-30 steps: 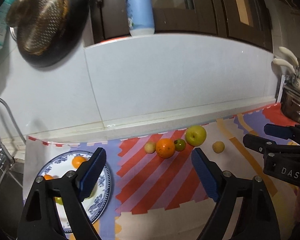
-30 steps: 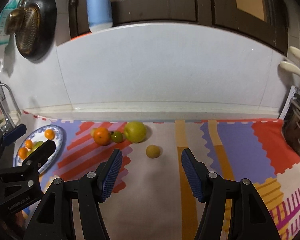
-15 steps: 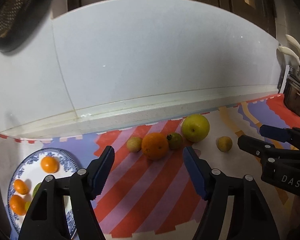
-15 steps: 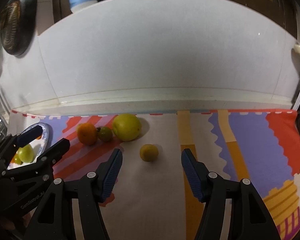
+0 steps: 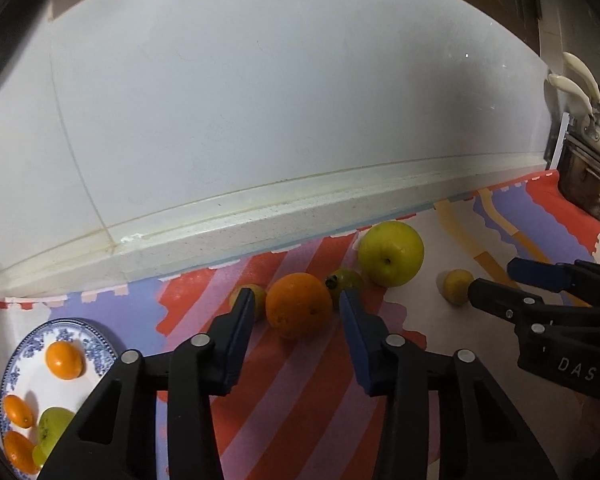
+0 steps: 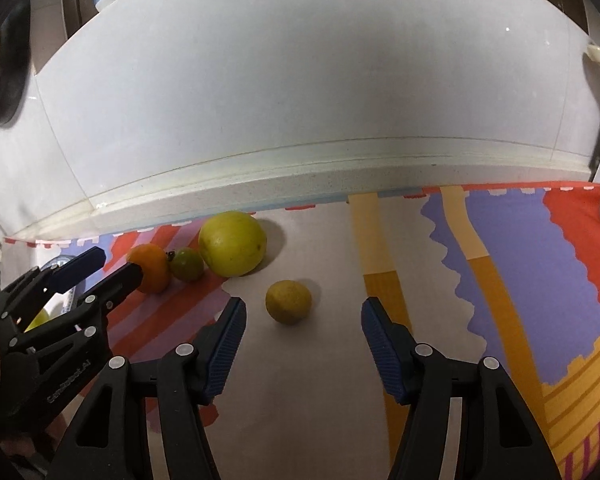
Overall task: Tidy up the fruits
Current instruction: 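Grasp the large orange with the left gripper while the right gripper grasps the brownish-yellow fruit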
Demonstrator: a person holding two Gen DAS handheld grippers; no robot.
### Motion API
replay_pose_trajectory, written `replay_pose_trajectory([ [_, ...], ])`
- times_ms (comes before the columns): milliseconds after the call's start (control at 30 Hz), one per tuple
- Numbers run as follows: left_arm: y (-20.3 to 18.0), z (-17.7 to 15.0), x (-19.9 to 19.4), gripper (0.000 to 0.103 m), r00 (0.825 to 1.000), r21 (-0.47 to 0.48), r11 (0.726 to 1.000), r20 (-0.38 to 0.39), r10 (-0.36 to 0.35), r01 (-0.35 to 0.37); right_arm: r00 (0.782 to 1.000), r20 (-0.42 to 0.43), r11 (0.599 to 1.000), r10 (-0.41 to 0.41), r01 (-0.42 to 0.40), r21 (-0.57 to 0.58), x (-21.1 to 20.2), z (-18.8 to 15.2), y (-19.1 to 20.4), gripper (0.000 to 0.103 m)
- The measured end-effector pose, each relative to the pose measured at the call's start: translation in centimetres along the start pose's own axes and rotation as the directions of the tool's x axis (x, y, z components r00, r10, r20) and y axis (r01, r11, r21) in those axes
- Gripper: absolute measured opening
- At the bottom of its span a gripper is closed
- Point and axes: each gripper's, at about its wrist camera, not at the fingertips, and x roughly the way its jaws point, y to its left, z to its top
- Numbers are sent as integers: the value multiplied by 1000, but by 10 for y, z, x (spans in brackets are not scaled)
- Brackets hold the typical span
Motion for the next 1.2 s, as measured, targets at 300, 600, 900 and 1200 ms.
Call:
replay_pose_trajectory([
  [300, -4, 4, 22, 41, 998, 32, 999, -65, -2, 4, 999, -27, 1000, 27, -27, 4, 12, 3, 0, 49],
  [600, -5, 12, 36, 41, 995, 52, 999, -95, 13, -8, 998, -49, 999, 41, -42, -4, 21, 4, 5, 40],
  [900, -5, 15, 31, 38, 998, 57, 998, -65, 16, -13, 997, -56, 999, 50, -50, -5, 24, 3, 5, 29],
  [1200, -2, 18, 1, 35, 1000, 40, 999, -26, -1, 2, 996, -25, 995, 83, -84, -48, 6, 6, 8, 18],
])
